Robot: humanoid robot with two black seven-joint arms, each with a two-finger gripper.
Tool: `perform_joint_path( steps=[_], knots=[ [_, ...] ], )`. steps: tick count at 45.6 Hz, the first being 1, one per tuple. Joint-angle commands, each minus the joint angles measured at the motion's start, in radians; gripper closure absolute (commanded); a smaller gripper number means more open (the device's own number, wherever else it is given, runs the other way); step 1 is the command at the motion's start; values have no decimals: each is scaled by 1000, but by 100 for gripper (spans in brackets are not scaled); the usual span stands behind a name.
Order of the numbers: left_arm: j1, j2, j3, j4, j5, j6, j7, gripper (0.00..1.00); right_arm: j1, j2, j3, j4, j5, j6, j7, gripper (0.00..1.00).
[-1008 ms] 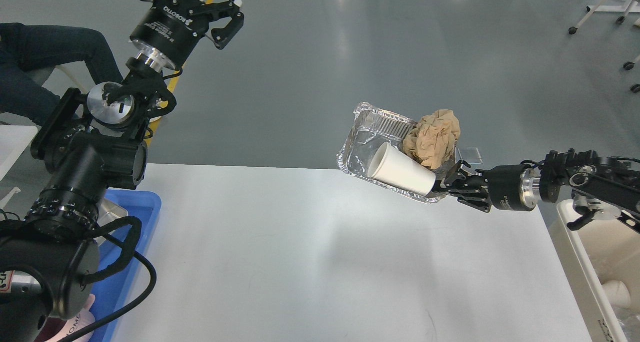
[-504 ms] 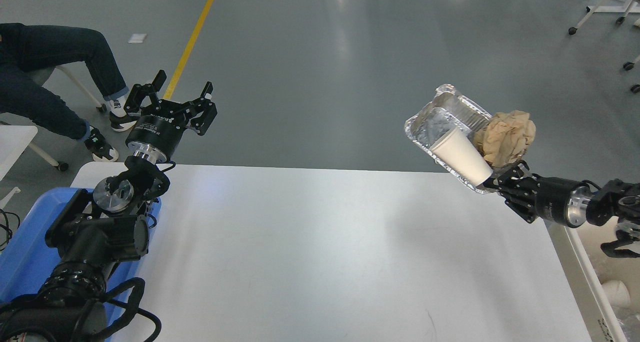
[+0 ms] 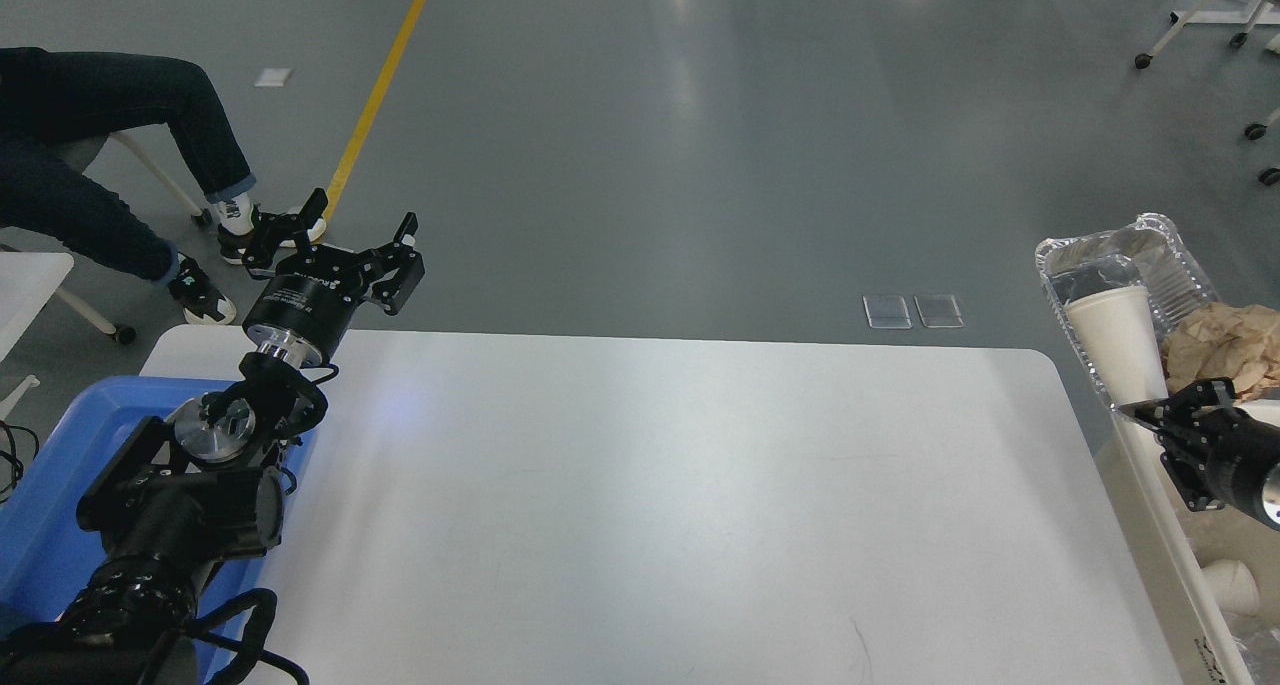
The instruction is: Tidy desktop
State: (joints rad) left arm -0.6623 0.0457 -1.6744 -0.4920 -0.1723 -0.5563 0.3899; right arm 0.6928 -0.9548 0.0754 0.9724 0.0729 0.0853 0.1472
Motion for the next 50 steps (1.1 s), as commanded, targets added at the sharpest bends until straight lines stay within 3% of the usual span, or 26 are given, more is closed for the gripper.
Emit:
perform_joint_path(
  steps=[1,22,44,45,46,48,49,50],
  knots=[
    [1,14,2,0,1,3,0,1,-33,-25,0,-21,79,-13,0,100],
    [1,31,38,0,2,23,1,1,-128,-52,0,-173,361,-44,-1,100],
    [-5,57,70,0,2,23,4,1,-174,-12,0,-316,372,-44,3,100],
    [-5,57,70,1,4,23,4,1,-177,-12,0,-323,369,-44,8,96],
    [-8,57,77,0,4,23,4,1,-182,-12,0,-343,372,-44,8,67],
    [-10,57,87,0,2,23,4,1,-187,-12,0,-351,372,-39,8,43],
    [-10,57,90,0,2,21,4,1,-193,-12,0,-351,369,-27,8,10],
    [-11,57,93,0,2,21,4,1,-200,-12,0,-353,367,-25,5,0]
  ],
)
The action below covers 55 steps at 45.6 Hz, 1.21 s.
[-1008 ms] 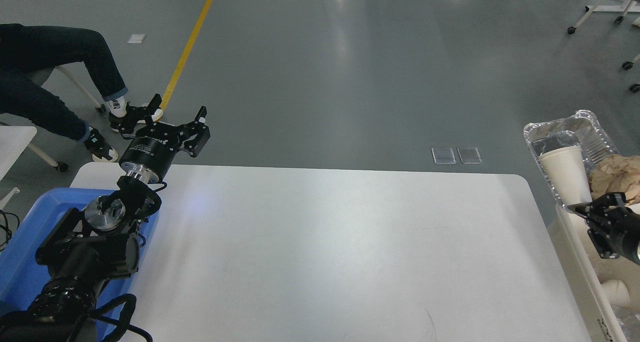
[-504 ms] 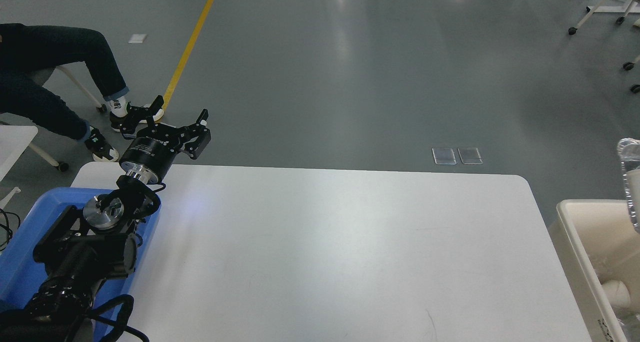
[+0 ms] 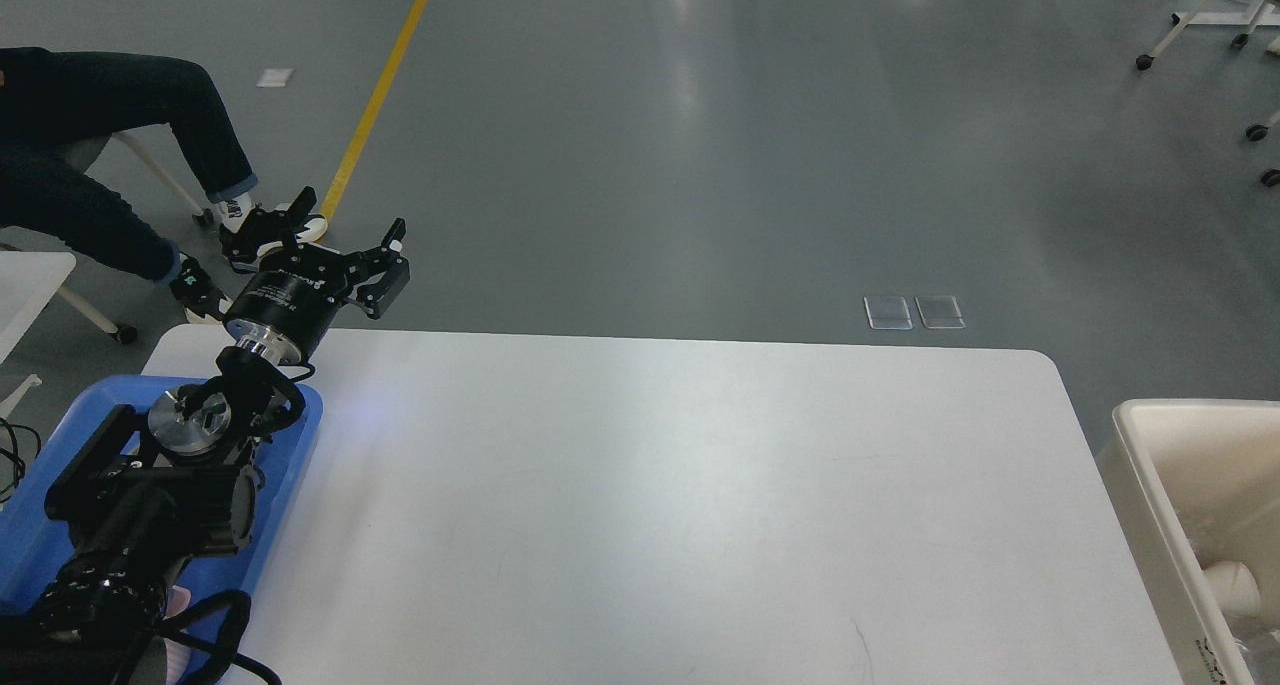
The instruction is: Tidy desktop
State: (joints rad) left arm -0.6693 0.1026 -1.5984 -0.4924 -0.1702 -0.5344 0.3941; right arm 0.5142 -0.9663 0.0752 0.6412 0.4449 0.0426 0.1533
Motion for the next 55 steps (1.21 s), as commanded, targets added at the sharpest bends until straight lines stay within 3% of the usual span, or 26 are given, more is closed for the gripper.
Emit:
perform_joint_path(
  steps=[1,24,32,40,46,51,55],
  knots=[
    [-4,0,20,0,0,-1,0,1,-29,-2,0,-20,-5,22,2,0],
    [-15,29,43,0,1,-7,2,1,-28,-3,-5,-26,-64,26,0,0],
    [-26,77,123,-3,1,-18,0,1,185,4,-5,-97,-218,23,3,0],
    [-65,127,179,-2,1,-49,2,1,355,129,-5,-248,-322,45,-6,0],
    [-101,132,184,2,15,-30,9,1,449,251,14,-270,-301,226,-5,0],
    [-119,149,280,3,70,-35,18,1,435,346,187,-255,-255,250,-6,0],
    [-119,144,385,6,69,-59,2,1,374,468,360,-255,-239,276,-8,0]
  ],
)
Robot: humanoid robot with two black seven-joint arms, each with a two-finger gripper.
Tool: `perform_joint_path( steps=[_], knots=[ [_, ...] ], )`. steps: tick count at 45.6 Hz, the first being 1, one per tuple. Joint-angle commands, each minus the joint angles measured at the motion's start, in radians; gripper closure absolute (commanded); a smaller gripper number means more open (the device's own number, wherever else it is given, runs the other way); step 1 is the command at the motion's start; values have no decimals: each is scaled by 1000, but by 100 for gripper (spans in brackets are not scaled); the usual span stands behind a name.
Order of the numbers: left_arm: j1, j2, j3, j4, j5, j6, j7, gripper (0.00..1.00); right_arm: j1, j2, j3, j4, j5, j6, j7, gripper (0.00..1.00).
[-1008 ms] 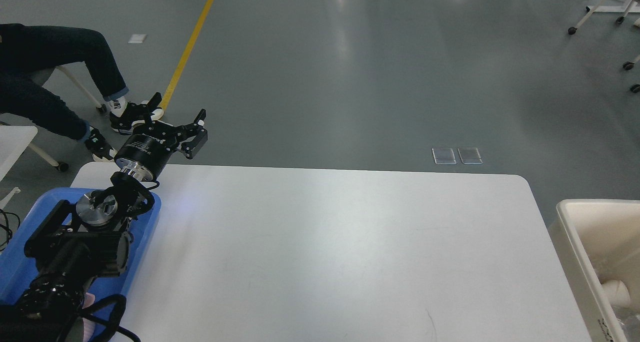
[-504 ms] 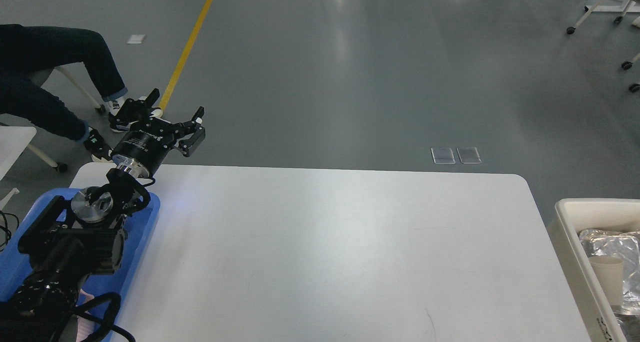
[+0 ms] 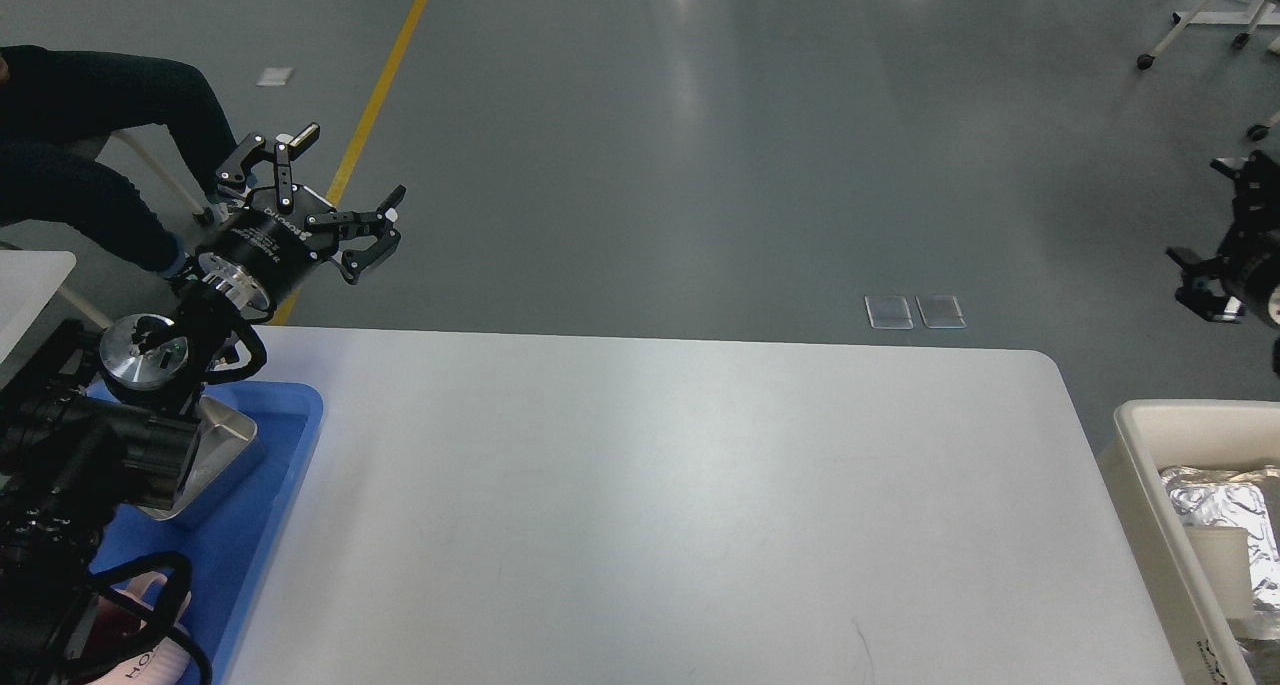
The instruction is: Tidy desktop
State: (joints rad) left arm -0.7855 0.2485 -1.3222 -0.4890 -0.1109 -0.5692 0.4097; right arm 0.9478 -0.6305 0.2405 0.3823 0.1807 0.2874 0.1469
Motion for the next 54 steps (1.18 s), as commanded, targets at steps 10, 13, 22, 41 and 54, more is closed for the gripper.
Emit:
perform_joint_path(
  steps=[10,13,22,41,54],
  knots=[
    [17,-32,139,41,11,-93,-37,1,-167,339,456,9,20,116,-27,0],
    [15,-34,133,92,7,-97,-35,1,-175,377,491,1,19,141,-26,0],
    [15,-40,132,122,5,-78,-35,1,-192,479,519,-2,17,164,-26,0],
    [20,-97,144,136,19,-72,-34,1,-250,577,520,-8,14,154,-17,0],
    [22,-101,144,136,22,-72,-31,1,-262,577,517,-13,9,148,-17,0]
  ],
)
